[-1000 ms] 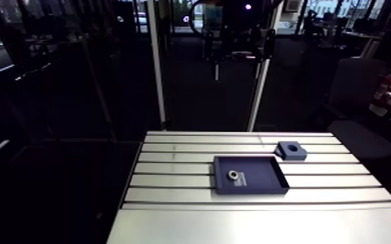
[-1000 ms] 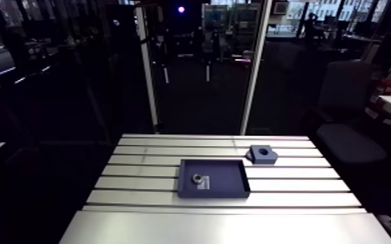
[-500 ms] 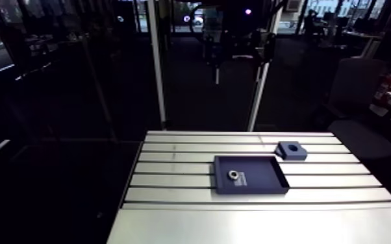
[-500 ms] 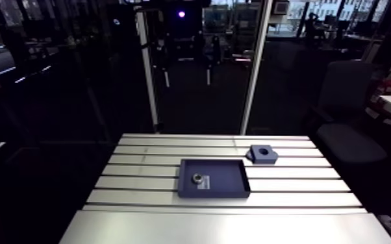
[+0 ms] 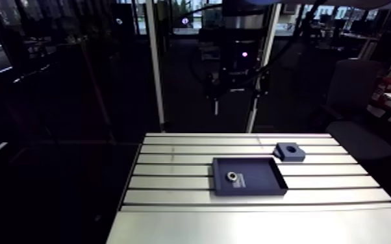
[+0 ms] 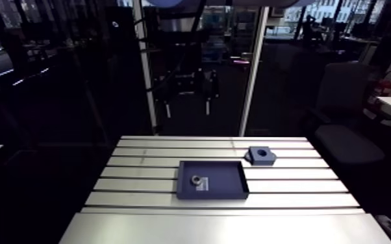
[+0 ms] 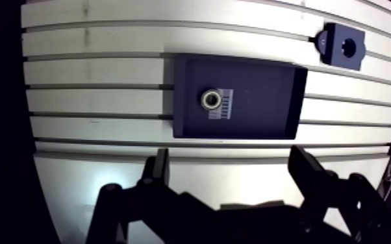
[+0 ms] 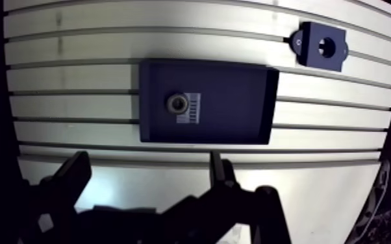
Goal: Pick up the bearing and press it into the housing until flush.
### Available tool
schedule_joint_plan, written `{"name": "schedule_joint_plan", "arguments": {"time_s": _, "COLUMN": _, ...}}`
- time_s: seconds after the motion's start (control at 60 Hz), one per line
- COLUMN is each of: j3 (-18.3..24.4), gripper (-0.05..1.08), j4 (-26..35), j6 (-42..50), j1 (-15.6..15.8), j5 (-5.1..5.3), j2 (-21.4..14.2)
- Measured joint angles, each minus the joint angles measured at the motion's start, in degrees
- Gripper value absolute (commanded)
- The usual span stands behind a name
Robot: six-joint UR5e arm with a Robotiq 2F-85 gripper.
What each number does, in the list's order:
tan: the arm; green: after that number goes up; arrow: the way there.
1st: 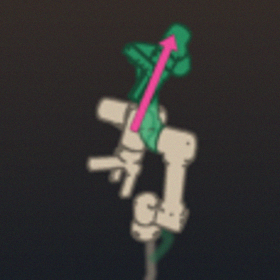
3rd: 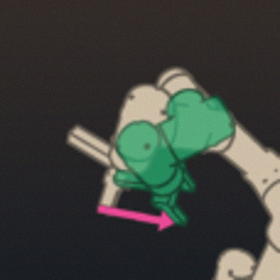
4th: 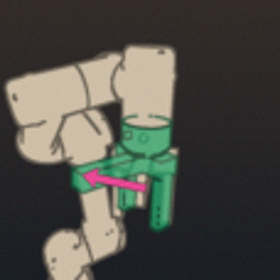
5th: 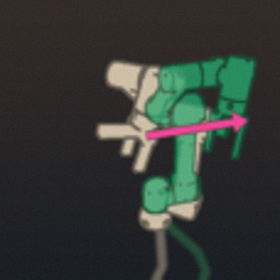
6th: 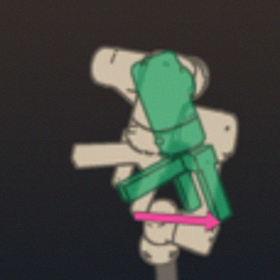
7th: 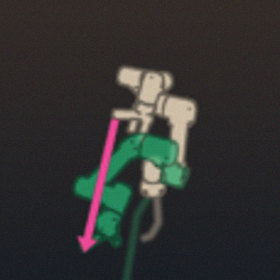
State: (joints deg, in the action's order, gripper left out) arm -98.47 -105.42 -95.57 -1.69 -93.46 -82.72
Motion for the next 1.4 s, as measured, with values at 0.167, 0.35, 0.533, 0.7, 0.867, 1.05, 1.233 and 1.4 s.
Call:
{"name": "schedule_joint_plan", "arguments": {"time_s": 0.167, "j3": -3.9, "gripper": 0.01, "j4": -4.4, "j6": -1.4, "j1": -0.3, "j5": 0.06, "j2": -0.1}}
{"name": "schedule_joint_plan", "arguments": {"time_s": 0.35, "j3": -7.2, "gripper": 0.01, "j4": -8.4, "j6": -2.6, "j1": -1.2, "j5": 0.17, "j2": -0.1}}
{"name": "schedule_joint_plan", "arguments": {"time_s": 0.533, "j3": -9.9, "gripper": 0.01, "j4": -11.8, "j6": -3.5, "j1": -2.0, "j5": 0.22, "j2": -0.1}}
{"name": "schedule_joint_plan", "arguments": {"time_s": 0.7, "j3": -12.3, "gripper": 0.06, "j4": -14.6, "j6": -4.0, "j1": -2.2, "j5": 0.41, "j2": 0.4}}
{"name": "schedule_joint_plan", "arguments": {"time_s": 0.867, "j3": -14.0, "gripper": 0.26, "j4": -16.8, "j6": -4.1, "j1": -2.6, "j5": 1.08, "j2": 1.1}}
{"name": "schedule_joint_plan", "arguments": {"time_s": 1.05, "j3": -15.2, "gripper": 0.42, "j4": -19.1, "j6": -4.4, "j1": -3.1, "j5": 2.25, "j2": 2.7}}
{"name": "schedule_joint_plan", "arguments": {"time_s": 1.233, "j3": -15.9, "gripper": 0.42, "j4": -21.2, "j6": -5.2, "j1": -3.5, "j5": 2.79, "j2": 4.6}}
{"name": "schedule_joint_plan", "arguments": {"time_s": 1.4, "j3": -16.2, "gripper": 0.42, "j4": -22.2, "j6": -5.5, "j1": -3.6, "j5": 2.85, "j2": 6.0}}
